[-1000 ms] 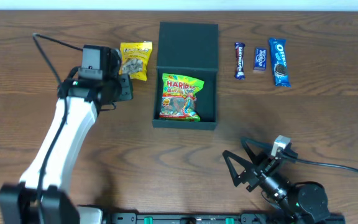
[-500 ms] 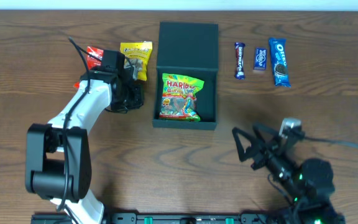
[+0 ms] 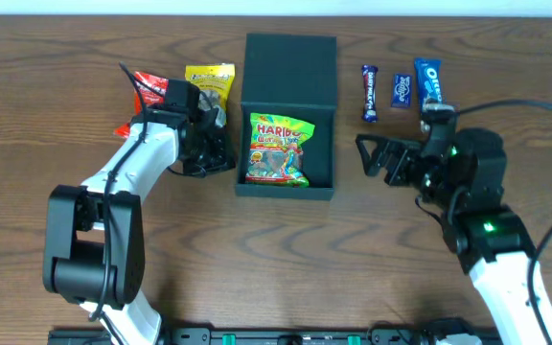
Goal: Pack container
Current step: 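Reach right gripper to the blue Oreo pack and grasp it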
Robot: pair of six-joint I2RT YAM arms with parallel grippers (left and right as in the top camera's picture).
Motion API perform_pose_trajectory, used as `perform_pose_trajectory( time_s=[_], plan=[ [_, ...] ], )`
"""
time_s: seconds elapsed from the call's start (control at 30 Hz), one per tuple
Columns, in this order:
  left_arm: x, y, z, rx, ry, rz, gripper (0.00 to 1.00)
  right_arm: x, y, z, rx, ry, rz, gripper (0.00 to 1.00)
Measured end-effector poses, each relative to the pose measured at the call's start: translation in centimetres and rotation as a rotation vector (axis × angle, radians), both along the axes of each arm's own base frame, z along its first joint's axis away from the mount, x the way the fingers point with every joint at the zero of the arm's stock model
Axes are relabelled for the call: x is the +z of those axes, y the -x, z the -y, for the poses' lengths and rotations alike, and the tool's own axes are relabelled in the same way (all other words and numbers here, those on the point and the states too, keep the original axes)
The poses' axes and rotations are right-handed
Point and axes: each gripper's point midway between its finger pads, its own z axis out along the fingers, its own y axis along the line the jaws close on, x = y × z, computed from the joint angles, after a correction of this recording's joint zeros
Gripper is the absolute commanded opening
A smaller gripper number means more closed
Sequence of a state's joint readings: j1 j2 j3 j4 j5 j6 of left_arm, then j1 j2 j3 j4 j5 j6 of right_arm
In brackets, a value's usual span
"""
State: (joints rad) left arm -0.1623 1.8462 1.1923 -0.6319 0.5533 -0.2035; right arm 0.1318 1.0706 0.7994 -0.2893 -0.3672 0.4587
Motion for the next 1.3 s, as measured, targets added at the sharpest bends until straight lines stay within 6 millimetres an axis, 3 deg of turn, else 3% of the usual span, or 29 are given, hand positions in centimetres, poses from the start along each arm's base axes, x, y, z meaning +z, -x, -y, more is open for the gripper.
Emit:
perform_pose_trajectory(
  time_s=[0.53,0.8,0.97,1.07,1.3],
  plan=[
    [0.4,1.3,1.0,0.013,0.057,-0.072,0.06,1.6,-1.6,-0.1,0.001,0.000,0.096,0.99],
    [0.4,1.1,0.7,0.022,0.058,-0.071,0.06,-0.2,-1.6,2.0,-0.107,0.074,0.034,1.00],
    [0.5,0.6,-0.9,0.059,0.040,-0.060,0.06,-2.1,-1.8,4.3,-0.214,0.169,-0.035,0.99],
    [1.8,0.1,-2.1,0.074,0.005,-0.007,0.06,-1.7,-2.4,5.3,-0.246,0.240,-0.059,0.99],
    [7.4,-0.5,-3.3,0.024,-0.051,0.217,0.06,2.6,-5.4,8.1,-0.317,0.392,-0.058,0.99]
  ],
)
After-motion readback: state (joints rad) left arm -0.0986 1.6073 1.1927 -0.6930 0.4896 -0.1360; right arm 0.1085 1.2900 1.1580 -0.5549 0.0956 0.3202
